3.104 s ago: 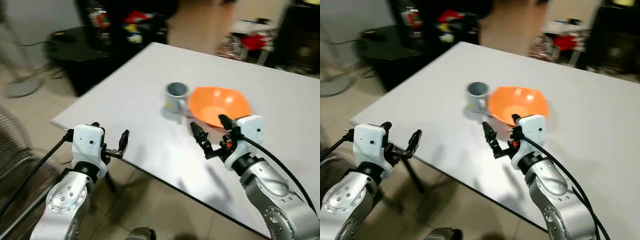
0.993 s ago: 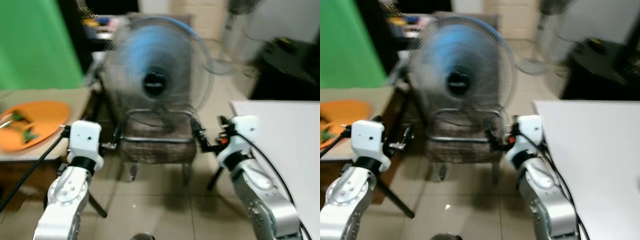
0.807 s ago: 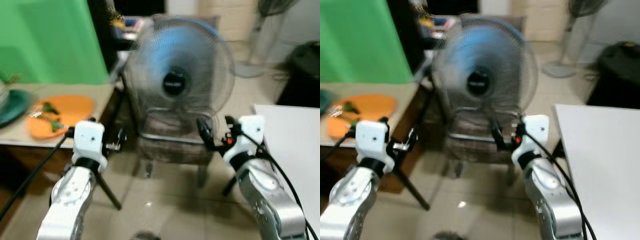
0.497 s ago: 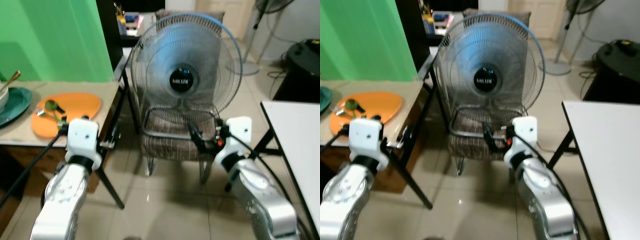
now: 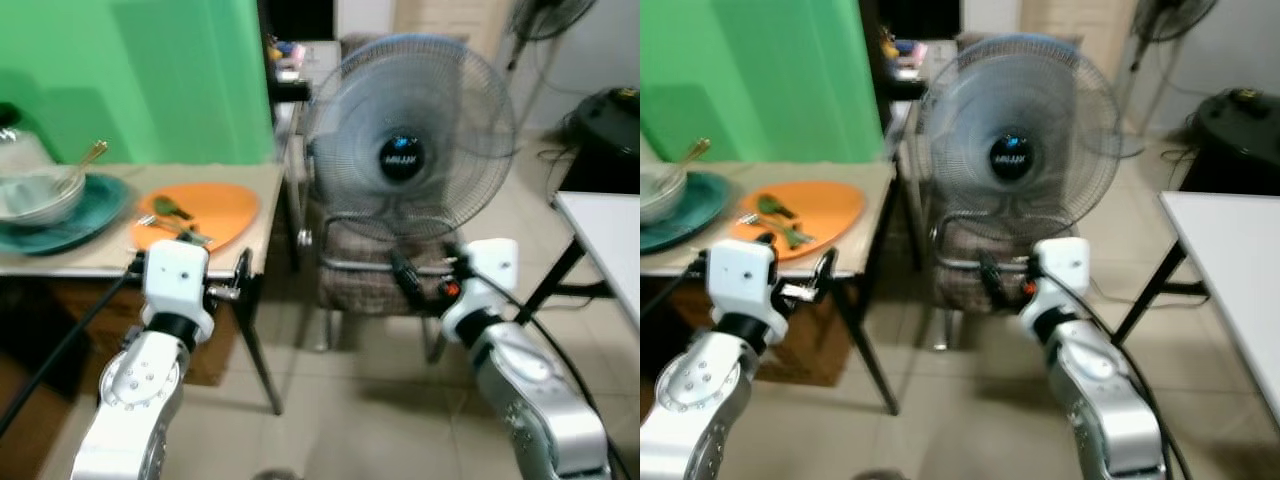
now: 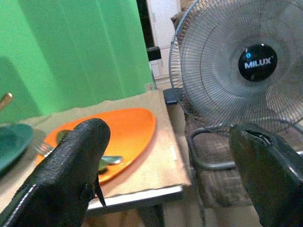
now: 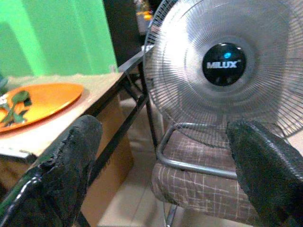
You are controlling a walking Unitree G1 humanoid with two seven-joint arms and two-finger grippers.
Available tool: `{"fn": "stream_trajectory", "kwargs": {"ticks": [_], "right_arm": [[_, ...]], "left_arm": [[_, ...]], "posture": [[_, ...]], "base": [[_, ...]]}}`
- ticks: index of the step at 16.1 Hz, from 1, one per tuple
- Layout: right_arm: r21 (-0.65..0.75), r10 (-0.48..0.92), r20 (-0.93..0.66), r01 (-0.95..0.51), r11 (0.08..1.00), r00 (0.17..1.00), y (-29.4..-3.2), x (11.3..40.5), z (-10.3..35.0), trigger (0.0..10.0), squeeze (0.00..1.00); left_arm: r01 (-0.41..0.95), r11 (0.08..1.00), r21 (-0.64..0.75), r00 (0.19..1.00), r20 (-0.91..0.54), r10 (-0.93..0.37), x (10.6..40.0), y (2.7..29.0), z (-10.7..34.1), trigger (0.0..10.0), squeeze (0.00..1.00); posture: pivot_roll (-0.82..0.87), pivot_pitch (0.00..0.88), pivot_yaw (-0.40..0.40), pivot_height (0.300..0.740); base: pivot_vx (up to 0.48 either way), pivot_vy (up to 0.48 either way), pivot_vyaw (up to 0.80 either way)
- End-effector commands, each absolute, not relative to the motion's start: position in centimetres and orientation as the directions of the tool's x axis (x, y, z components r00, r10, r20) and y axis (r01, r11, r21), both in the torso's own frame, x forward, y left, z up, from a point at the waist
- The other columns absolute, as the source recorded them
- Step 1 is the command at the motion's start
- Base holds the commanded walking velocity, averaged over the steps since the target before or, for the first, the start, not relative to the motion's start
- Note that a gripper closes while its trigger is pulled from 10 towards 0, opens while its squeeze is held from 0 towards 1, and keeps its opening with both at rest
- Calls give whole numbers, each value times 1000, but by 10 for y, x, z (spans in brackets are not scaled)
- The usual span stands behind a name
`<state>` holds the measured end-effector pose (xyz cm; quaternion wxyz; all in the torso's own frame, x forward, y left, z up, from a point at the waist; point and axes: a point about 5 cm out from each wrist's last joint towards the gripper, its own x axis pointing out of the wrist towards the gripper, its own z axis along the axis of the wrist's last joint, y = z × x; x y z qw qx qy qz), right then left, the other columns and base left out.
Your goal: Setting the table
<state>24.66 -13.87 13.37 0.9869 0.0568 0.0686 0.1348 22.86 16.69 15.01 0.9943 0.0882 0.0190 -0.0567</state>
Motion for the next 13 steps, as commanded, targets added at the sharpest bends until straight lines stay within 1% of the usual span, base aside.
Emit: {"fn": "stream_trajectory", "kwargs": {"ticks": [1, 2, 4, 6, 9, 13], "right_arm": [[146, 293, -103, -277, 950, 951, -134, 247, 137, 10000, 1000], [147, 294, -102, -278, 949, 950, -133, 247, 137, 10000, 1000], [147, 284, -104, -268, 952, 953, -134, 248, 138, 10000, 1000], [136, 267, -109, -251, 958, 958, -137, 249, 137, 10000, 1000], [141, 273, -107, -257, 956, 956, -136, 250, 137, 10000, 1000], [142, 276, -104, -260, 955, 955, -135, 250, 137, 10000, 1000]], "left_arm": [[105, 977, 185, 994, -45, -99, 230, 171, 153, 10000, 0], [105, 977, 185, 994, -44, -99, 230, 171, 153, 10000, 0], [88, 982, 165, 996, -39, -83, 232, 172, 155, 10000, 0], [80, 983, 167, 997, -36, -75, 232, 172, 156, 10000, 0], [79, 979, 188, 996, -53, -71, 233, 174, 153, 10000, 0], [90, 981, 174, 996, -43, -84, 234, 173, 155, 10000, 0]], "posture": [[134, 0, 48, 740], [134, 0, 48, 740], [134, 0, 49, 740], [135, 0, 49, 740], [134, 0, 50, 740], [137, 0, 46, 740]], "base": [[0, 368, 0], [0, 368, 0], [0, 0, 0], [0, 0, 734], [0, 0, 800], [0, 0, 795]]}}
